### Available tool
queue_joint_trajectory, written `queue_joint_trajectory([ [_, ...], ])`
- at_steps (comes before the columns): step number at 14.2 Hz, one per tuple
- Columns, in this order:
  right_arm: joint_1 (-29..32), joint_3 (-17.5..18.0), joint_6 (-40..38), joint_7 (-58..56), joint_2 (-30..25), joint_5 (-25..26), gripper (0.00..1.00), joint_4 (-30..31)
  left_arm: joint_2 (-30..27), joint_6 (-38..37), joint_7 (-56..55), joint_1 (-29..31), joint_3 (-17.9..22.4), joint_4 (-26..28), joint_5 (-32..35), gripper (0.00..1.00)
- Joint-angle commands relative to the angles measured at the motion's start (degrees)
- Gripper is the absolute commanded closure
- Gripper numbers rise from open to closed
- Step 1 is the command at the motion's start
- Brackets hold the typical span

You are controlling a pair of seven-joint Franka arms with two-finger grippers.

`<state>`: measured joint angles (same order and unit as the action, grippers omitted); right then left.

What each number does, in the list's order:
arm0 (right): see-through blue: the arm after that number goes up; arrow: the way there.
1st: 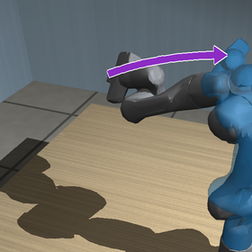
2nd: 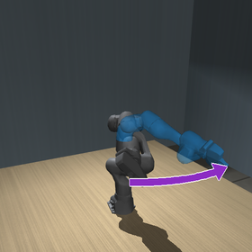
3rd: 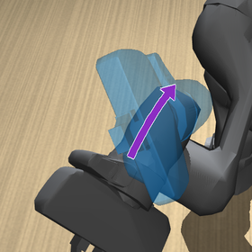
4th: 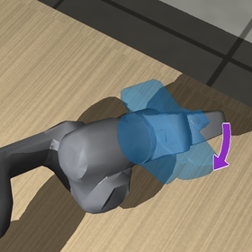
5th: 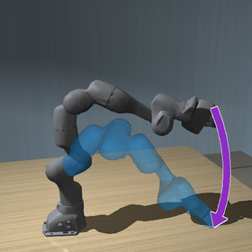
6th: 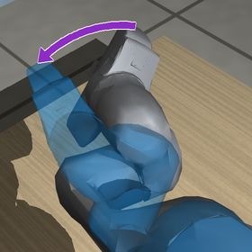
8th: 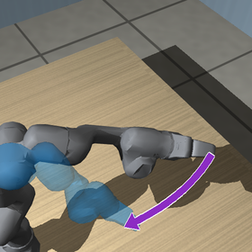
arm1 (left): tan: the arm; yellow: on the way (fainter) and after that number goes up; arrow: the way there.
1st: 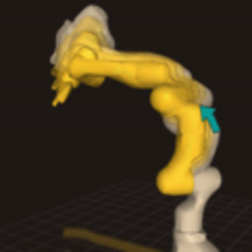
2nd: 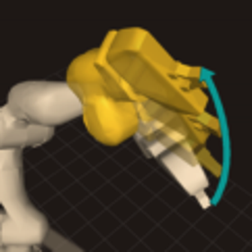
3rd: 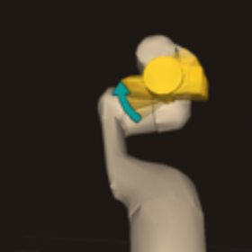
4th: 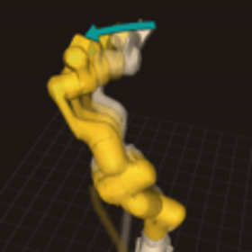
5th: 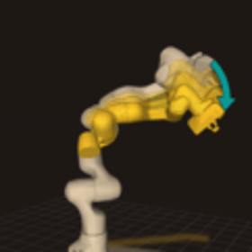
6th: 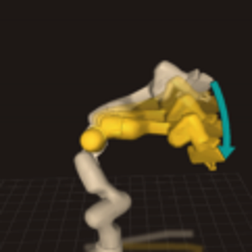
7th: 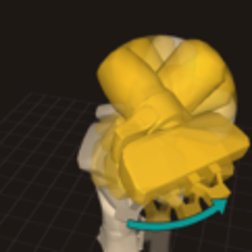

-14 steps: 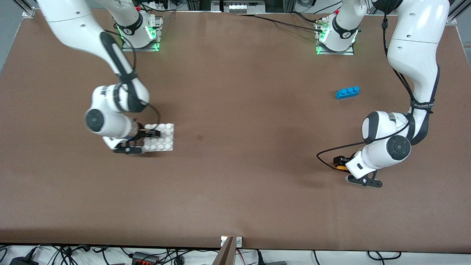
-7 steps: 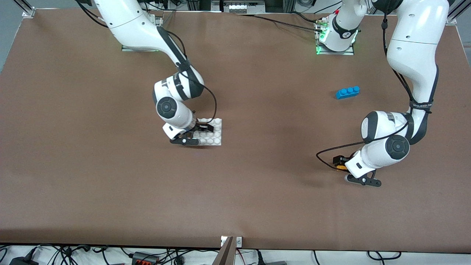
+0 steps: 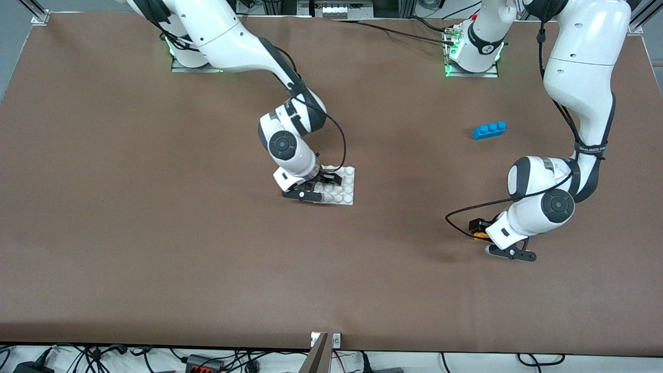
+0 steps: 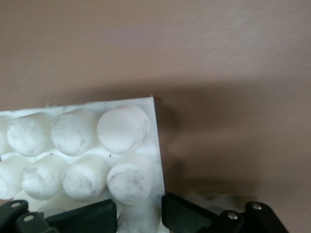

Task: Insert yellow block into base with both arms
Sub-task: 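Slide the white base toward the table middle while the left gripper lifts the block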

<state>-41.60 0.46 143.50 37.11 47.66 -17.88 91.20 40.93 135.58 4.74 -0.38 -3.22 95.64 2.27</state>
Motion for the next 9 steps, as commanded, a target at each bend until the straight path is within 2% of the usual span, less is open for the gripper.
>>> queue_joint_trajectory([
  [1, -1.63, -0.28, 0.91, 1.56, 3.23, -1.45, 0.54, -4.10, -0.51, 0.91, 0.71, 0.03, 0.06, 0.95, 0.63, 0.07],
  [5, -2.52, -0.37, 0.47, 2.26, 2.09, -1.37, 0.53, -4.81, -1.12, 0.30, 0.45, 0.03, 0.06, 1.04, 0.46, 0.27],
  [7, -2.25, -0.37, 0.21, 1.83, 0.95, -1.19, 0.53, -4.72, -1.12, 0.30, 0.54, -0.06, 0.06, 1.04, 0.37, 0.32],
  [9, -2.17, -0.81, -4.34, 1.74, -1.60, -0.49, 0.52, -4.81, -1.21, 0.21, 0.63, -0.06, 0.06, 1.04, 0.46, 0.35],
])
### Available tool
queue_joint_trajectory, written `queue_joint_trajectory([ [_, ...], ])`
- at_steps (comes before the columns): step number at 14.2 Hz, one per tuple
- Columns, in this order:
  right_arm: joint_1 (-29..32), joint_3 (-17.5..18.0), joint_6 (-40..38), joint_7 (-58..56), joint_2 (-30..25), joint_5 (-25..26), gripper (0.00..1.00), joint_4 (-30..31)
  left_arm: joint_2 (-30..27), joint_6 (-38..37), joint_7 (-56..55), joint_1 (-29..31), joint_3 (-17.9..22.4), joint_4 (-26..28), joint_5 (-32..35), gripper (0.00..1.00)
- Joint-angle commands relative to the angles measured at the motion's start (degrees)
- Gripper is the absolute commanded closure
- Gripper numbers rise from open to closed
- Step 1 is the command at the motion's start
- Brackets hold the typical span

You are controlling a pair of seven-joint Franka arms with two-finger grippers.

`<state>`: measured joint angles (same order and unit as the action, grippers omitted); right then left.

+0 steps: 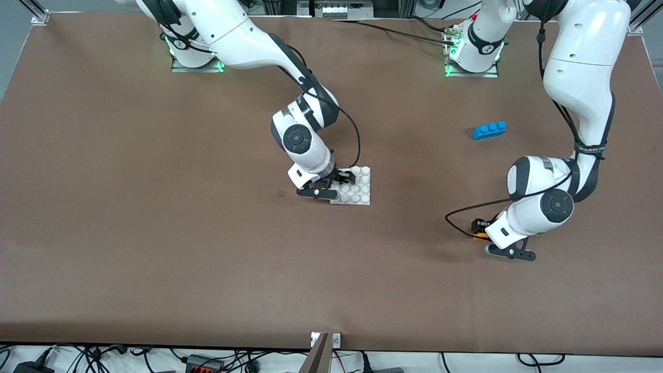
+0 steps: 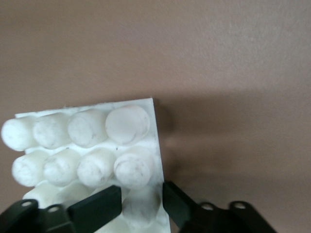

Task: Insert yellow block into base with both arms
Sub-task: 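Slide the white base toward the table middle while the left gripper lifts the block, then release the base with the right gripper while the left gripper carries the block over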

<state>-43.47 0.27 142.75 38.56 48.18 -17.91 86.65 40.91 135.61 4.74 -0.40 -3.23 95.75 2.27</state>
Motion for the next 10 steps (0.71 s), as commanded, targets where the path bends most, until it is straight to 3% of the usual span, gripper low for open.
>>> queue_joint_trajectory([
  [1, -0.04, -0.80, -6.40, 0.11, -4.30, -0.46, 0.51, -0.17, -1.27, -0.08, 0.63, -0.03, 0.06, 0.93, 0.46, 0.35],
  [3, 0.75, -2.46, -14.38, -0.50, -7.99, 0.33, 0.48, -0.17, -2.06, -1.40, 0.45, -0.03, 0.06, 0.93, 0.37, 0.36],
  [5, 1.10, -5.35, -23.34, -5.14, -11.51, 4.35, 0.41, -0.17, -2.85, -3.76, 0.19, -0.12, -0.46, 0.75, 0.11, 0.37],
  [6, 1.19, -7.29, -27.57, -7.52, -12.92, 6.29, 0.35, -0.17, -3.29, -4.47, 0.10, -0.21, -0.64, 0.75, 0.02, 0.37],
  [8, 0.84, -11.59, -34.00, -10.78, -15.04, 9.11, 0.00, -0.17, -4.17, -5.88, 0.10, -0.47, -0.90, 0.75, -0.07, 0.37],
  [10, 1.28, -14.33, -39.62, -12.88, -17.84, 12.80, 0.00, -0.17, -5.23, -8.33, -0.60, -0.65, -2.13, 0.31, -0.16, 0.37],
])
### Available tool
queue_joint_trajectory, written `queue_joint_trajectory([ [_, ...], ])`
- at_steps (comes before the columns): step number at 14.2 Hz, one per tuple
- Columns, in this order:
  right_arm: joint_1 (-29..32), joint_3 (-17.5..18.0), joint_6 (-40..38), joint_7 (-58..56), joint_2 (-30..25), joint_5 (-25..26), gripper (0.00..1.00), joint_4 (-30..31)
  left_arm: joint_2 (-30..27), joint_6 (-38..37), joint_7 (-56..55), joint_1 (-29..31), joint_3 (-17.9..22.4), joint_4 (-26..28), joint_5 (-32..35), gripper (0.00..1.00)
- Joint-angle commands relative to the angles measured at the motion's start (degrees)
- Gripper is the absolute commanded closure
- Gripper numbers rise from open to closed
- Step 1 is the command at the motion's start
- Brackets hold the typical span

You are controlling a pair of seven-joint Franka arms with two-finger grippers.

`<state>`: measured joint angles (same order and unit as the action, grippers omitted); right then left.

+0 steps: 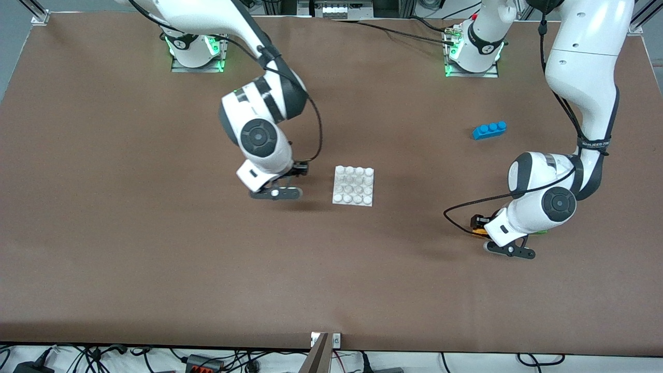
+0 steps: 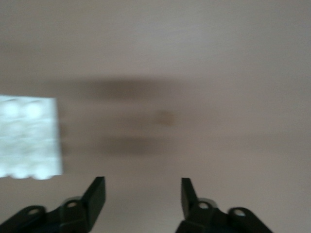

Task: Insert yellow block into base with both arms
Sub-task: 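Release the base with the right gripper while the left gripper carries the block over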

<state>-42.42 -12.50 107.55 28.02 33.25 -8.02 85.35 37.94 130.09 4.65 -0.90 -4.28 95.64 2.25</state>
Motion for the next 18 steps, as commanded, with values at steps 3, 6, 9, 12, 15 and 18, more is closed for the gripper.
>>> queue_joint_trajectory([
  [3, 1.99, -7.43, -13.22, -18.04, -6.96, 5.21, 0.00, 1.13, -3.83, -5.81, -1.92, -0.25, -3.53, 0.25, -0.14, 0.37],
  [6, 4.18, -13.06, -17.88, -30.79, -10.66, 5.47, 0.00, 1.13, -4.80, -8.00, -2.88, -0.25, -6.96, 0.25, -1.71, 0.38],
  [9, 4.36, -20.17, -19.83, -38.80, -15.66, 5.47, 0.00, 1.04, -6.82, -11.25, -8.75, -0.42, -12.40, 0.34, -2.69, 0.38],
  [12, 4.28, -27.64, -21.49, -52.41, -17.60, 5.48, 0.00, 0.78, -7.09, -11.44, -18.16, -0.51, -18.21, 0.08, -2.25, 0.39],
  [15, 4.28, -30.29, -22.29, -55.35, -17.52, 6.52, 0.00, -2.20, -6.83, -10.91, -23.27, -1.99, -22.43, 0.08, -1.63, 0.42],
  [18, 6.02, -30.39, -23.26, -55.53, -17.35, 8.11, 0.00, -2.47, -5.69, -7.24, -30.90, -5.69, -24.54, 0.51, 1.77, 0.42],
])
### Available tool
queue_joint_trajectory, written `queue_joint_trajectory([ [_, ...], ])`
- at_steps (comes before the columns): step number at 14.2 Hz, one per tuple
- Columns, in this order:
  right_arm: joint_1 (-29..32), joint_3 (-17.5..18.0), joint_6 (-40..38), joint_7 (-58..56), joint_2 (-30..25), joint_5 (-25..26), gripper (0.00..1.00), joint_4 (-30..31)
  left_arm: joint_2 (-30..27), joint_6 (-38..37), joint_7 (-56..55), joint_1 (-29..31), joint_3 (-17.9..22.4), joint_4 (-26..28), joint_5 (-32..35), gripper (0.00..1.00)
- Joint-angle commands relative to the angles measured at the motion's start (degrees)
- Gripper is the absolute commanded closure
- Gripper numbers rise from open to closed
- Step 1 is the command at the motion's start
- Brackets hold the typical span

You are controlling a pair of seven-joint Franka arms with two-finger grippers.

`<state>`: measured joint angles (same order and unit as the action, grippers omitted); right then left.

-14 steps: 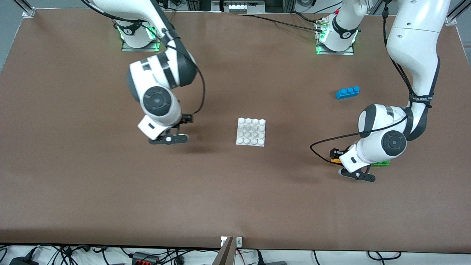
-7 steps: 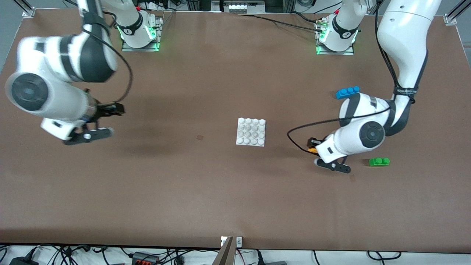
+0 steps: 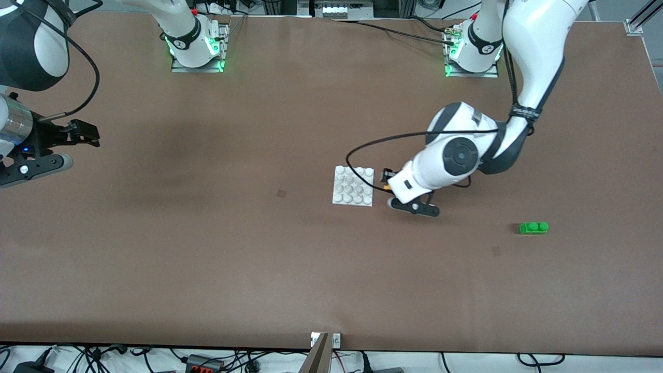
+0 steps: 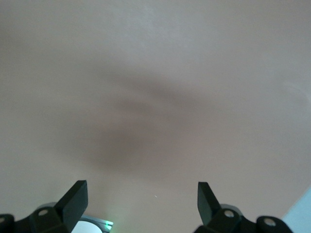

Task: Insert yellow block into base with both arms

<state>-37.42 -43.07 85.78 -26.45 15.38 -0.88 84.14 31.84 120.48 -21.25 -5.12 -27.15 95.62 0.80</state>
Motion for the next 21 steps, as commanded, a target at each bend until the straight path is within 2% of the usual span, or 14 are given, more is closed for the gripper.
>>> queue_joint_trajectory([
  [1, 3.46, 2.09, -1.41, -0.54, 0.18, 0.62, 0.00, -1.26, 1.81, 3.35, -8.07, -2.08, -2.46, 0.27, 6.02, 0.42],
  [4, 17.42, 15.60, -4.81, -0.63, -2.01, 0.97, 0.00, -2.49, 5.50, 8.18, -15.29, -4.71, -2.91, 0.18, 13.07, 0.43],
  [5, 21.90, 21.22, -6.92, 0.94, -4.28, 1.05, 0.00, -1.71, 6.56, 9.15, -17.14, -4.98, -3.00, 0.18, 14.82, 0.43],
  [7, 30.87, 31.41, -6.77, 8.39, -6.67, 1.66, 0.00, 0.48, 7.70, 9.69, -18.64, -4.98, -3.70, 0.18, 17.12, 0.43],
  [9, 38.44, 41.61, -4.94, 17.53, -10.09, 6.74, 0.00, 4.52, 8.32, 10.82, -19.96, -5.07, -4.14, 0.18, 17.30, 0.43],
  [10, 40.91, 44.27, -2.05, 18.88, -12.46, 6.85, 0.00, 8.02, 8.50, 10.83, -19.97, -5.07, -4.14, 0.18, 17.56, 0.43],
  [12, 42.16, 45.35, 6.55, 19.59, -19.13, 6.59, 0.00, 17.94, 9.47, 11.01, -21.71, -6.03, -4.23, 0.18, 20.54, 0.43],
  [13, 42.16, 45.35, 8.42, 19.68, -20.47, 6.33, 0.00, 19.81, 9.64, 10.92, -23.55, -6.21, -4.23, 0.26, 22.12, 0.43],
  [15, 42.69, 44.83, 8.44, 18.72, -20.65, 3.61, 0.00, 17.56, 10.08, 10.92, -24.19, -6.21, -5.63, 0.27, 23.19, 0.43],
  [19, 43.22, 44.47, 7.74, 18.71, -19.34, 3.25, 0.00, 14.39, 10.26, 10.92, -24.19, -6.30, -5.81, 0.27, 23.89, 0.43],
  [21, 43.22, 42.03, 6.95, 18.98, -18.99, 0.20, 0.00, 14.29, 10.35, 10.92, -24.19, -6.65, -5.81, 0.27, 23.98, 0.43],
])
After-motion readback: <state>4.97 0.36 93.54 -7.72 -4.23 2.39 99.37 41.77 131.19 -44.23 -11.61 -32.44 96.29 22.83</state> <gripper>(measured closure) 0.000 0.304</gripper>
